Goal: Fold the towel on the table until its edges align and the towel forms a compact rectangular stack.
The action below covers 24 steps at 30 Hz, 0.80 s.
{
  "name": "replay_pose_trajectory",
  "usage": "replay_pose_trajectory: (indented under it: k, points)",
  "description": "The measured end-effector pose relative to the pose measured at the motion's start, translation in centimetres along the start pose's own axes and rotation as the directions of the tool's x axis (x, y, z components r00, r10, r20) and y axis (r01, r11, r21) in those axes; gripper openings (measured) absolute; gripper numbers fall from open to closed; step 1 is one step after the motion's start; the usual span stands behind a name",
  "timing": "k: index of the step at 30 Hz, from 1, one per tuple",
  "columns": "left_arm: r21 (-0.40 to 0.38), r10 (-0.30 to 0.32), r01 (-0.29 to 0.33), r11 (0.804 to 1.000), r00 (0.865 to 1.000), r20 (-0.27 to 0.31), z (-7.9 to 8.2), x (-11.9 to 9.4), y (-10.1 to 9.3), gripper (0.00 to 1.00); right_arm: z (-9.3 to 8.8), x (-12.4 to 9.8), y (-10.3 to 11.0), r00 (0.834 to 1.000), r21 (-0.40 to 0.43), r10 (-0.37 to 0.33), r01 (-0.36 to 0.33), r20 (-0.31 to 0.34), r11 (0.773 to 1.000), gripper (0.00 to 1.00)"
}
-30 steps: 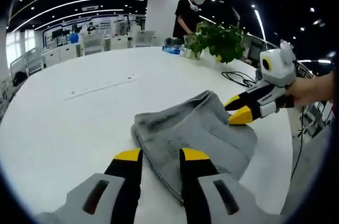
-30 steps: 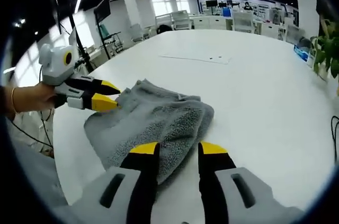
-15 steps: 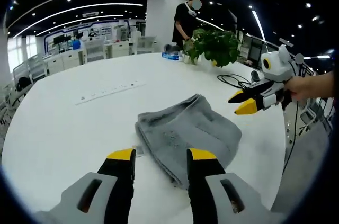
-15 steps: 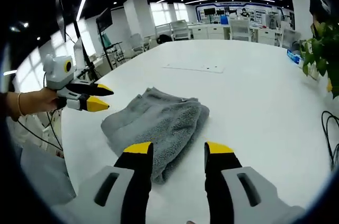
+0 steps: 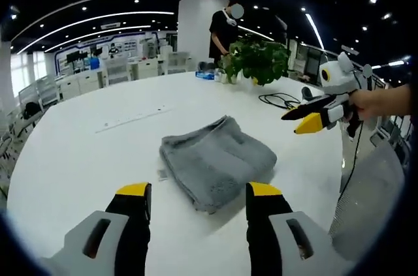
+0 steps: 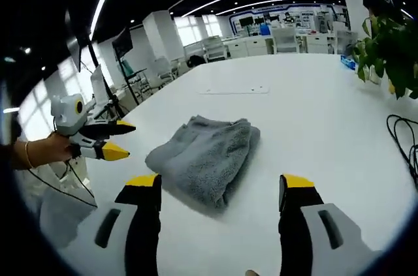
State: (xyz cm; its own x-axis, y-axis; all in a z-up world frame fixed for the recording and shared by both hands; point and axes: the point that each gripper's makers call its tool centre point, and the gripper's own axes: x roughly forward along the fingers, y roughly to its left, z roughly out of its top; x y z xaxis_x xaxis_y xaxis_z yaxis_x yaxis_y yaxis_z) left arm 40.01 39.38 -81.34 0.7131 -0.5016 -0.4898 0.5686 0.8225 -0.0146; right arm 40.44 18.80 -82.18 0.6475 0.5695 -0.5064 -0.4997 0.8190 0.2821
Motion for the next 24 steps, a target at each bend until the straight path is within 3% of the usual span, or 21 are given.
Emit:
replay_pose_trajectory:
  k: [9,15,24]
  points:
    - [-0.005,0.003,-0.003,1.000,0.999,0.046,0.4,-3.0,-1.4,0.70,-1.9,-2.4,2.1,1.000,-0.032,0.015,-0.015,0.006,0.999,0.81]
    - [-0.004,-0.012,0.012,1.000,0.998,0.064,-0.4,-4.4,-2.7,0.75,-3.4,-4.0,2.8,1.000,-0.057,0.000,0.000,0.002,0.998,0.84]
    - [-0.032,-0.009,0.012,0.999,0.997,0.081,-1.4,-5.5,-3.7,0.76,-5.4,-5.9,3.3,1.000,-0.027,-0.021,0.021,-0.009,0.999,0.85]
